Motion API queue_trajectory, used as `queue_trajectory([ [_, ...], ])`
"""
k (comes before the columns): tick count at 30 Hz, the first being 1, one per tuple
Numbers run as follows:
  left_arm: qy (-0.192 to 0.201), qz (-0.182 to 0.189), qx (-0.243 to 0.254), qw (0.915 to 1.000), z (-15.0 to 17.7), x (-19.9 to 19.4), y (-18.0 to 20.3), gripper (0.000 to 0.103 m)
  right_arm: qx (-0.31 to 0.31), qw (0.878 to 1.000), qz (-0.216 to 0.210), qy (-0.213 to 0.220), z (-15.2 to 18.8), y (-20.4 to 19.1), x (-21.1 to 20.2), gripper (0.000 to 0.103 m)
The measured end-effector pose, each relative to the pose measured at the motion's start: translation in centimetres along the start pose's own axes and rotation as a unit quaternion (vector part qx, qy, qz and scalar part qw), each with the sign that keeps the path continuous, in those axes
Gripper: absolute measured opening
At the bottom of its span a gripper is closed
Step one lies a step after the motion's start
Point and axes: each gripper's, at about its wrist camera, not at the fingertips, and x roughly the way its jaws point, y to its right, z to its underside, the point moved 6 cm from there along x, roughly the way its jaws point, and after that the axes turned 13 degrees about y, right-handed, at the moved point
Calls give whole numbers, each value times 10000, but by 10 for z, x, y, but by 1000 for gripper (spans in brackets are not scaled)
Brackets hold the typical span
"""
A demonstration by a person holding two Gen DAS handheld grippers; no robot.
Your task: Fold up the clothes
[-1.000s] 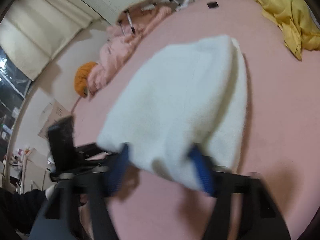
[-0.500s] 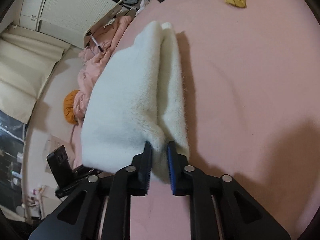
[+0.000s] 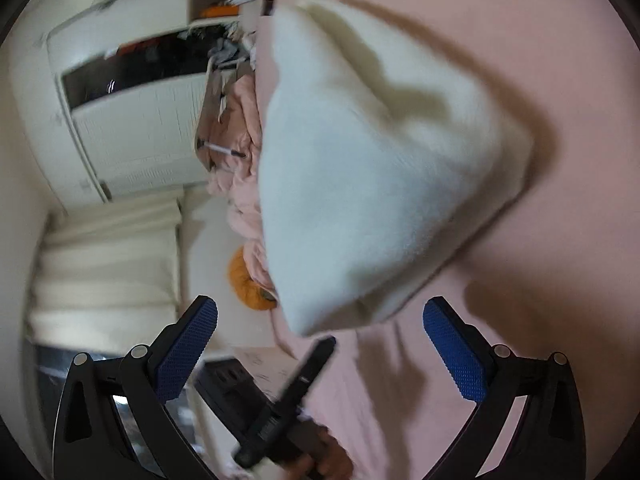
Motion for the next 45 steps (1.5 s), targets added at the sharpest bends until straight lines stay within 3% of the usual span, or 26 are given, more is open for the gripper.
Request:
queue_trajectory([
  [6,193,-6,164,9997,-3,-2,10,96,-113,9980,-535,313,-12,-21,23,99],
  [8,231,19,195,9995,-6,4,18,96,-100,9986,-372,370,-18,-18,26,61],
  [9,266,-12,250,9993,-7,7,20,96,-93,9987,-289,398,-20,-17,27,11],
  [10,315,-88,335,9989,-8,11,20,79,-170,9986,-218,440,-20,-15,24,12],
  [11,290,-234,412,9985,-6,17,16,35,-251,9984,-149,483,-20,-12,21,12],
  [12,172,-211,355,9990,-4,23,14,25,-347,9979,-86,533,-20,-12,20,12],
  [15,94,59,33,9999,-2,23,9,25,-442,9969,-39,649,-21,-7,11,17],
  [16,132,87,62,9999,-2,19,10,25,-426,9964,-33,728,-21,-5,7,33],
  [18,235,72,248,9994,-3,11,14,35,-405,9922,82,1173,-26,1,-4,38],
  [20,401,-92,515,9978,-6,3,16,64,-361,9902,114,1344,-35,5,-12,39],
  [21,491,-113,632,9967,-8,-2,17,64,-323,9908,104,1310,-37,7,-11,40],
  [24,523,-24,853,9950,-12,-3,23,61,-189,9925,75,1204,-47,10,-6,40],
  [26,409,-42,859,9955,-13,1,22,32,-92,9929,-71,1183,-53,10,-9,40],
  [27,367,-51,815,9960,-13,5,21,29,-43,9930,-145,1172,-55,9,-10,40],
  [28,341,-57,761,9965,-13,9,19,29,-169,9923,-138,1215,-56,7,-12,38],
  [30,283,-62,700,9971,-13,16,17,28,-435,9904,-116,1306,-58,3,-15,21],
  [33,260,-6,728,9970,-12,16,19,28,-553,9903,57,1271,-60,9,-14,22],
  [34,270,-18,751,9968,-13,15,20,34,-696,9890,92,1303,-60,6,-16,27],
  [35,280,-53,785,9965,-13,13,21,51,-974,9850,215,1407,-60,1,-18,33],
  [36,306,-160,856,9957,-14,12,22,61,-1195,9797,358,1572,-59,-3,-22,46],
  [37,369,-234,939,9946,-15,10,23,70,-1368,9735,463,1774,-60,-7,-29,68],
  [39,381,-177,921,9949,-15,11,23,70,-1588,9621,588,2137,-64,-13,-42,92],
  [40,374,-135,895,9952,-15,12,22,65,-1557,9648,529,2055,-66,-13,-41,92],
  [41,320,-107,828,9960,-14,14,20,45,-1522,9676,467,1961,-69,-14,-41,92],
  [42,243,-90,778,9966,-13,17,19,40,-1486,9702,405,1868,-72,-15,-40,90],
  [45,151,-95,814,9965,-8,22,20,39,-1409,9777,265,1533,-77,-18,-30,90],
])
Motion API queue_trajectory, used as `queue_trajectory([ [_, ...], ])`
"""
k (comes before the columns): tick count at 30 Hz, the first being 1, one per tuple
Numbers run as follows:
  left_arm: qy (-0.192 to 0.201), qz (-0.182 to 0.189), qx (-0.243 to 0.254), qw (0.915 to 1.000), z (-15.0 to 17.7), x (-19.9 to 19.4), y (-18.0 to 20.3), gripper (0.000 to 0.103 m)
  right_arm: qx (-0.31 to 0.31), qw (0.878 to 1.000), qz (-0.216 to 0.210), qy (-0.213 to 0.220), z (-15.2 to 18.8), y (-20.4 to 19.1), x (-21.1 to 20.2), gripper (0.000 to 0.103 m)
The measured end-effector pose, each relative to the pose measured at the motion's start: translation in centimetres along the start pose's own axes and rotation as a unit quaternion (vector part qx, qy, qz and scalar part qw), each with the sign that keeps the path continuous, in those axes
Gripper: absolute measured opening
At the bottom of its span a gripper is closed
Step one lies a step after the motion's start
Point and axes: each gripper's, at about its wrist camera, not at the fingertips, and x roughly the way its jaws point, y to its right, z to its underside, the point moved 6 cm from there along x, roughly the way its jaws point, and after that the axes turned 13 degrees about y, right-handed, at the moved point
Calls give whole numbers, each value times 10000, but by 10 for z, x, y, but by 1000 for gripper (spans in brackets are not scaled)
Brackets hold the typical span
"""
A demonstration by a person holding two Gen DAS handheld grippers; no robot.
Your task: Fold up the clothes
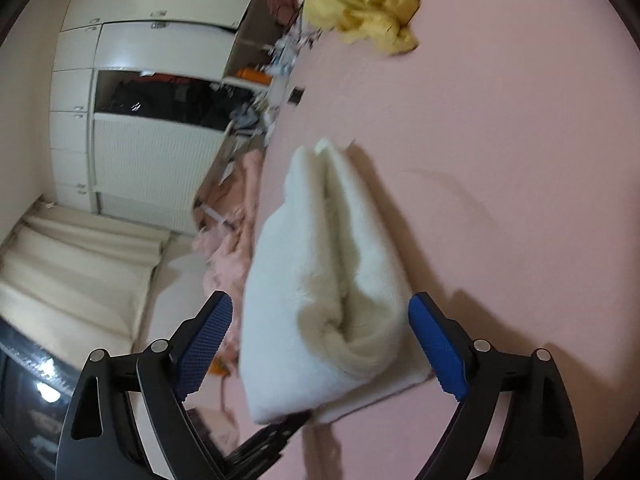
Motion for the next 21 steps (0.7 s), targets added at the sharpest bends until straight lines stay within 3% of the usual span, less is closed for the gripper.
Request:
queue_trajectory([
  [2,7,29,25,10000,3,1,3,29,-93,9996,120,-229,5,4,4,87],
  [3,-10,31,29,10000,4,3,4,24,-157,9992,190,-310,8,7,4,66],
  [4,-36,25,30,10000,6,4,4,23,-221,9987,261,-391,11,10,4,27],
  [5,-83,56,38,9999,8,7,4,23,-281,9984,297,-388,10,14,2,22],
  [8,-150,343,-9,9993,7,3,6,24,-477,9975,387,-337,7,14,-2,23],
  [9,-145,475,-46,9988,5,-1,6,30,-693,9960,508,-239,6,9,-9,32],
  [10,-95,625,-104,9979,3,-8,6,50,-913,9937,632,-138,4,4,-15,46],
  [11,7,763,-189,9969,0,-20,6,72,-1336,9867,907,177,-1,-9,-27,50],
  [13,321,1031,-427,9932,-9,-46,3,80,-2017,9718,972,743,-8,-35,-47,95],
  [15,711,1370,-801,9848,-25,-70,0,87,-2613,9559,710,1138,-8,-72,-60,96],
  [16,886,1495,-1010,9796,-35,-77,-2,95,-2814,9523,660,981,-1,-82,-52,96],
  [19,1275,2088,-1545,9572,-78,-79,3,96,-3392,9382,520,457,19,-111,-25,95],
  [20,1262,2228,-1580,9537,-88,-71,7,96,-3445,9374,434,283,27,-113,-12,93],
  [21,1225,2360,-1598,9507,-97,-62,12,93,-3489,9364,346,109,34,-114,0,81],
])
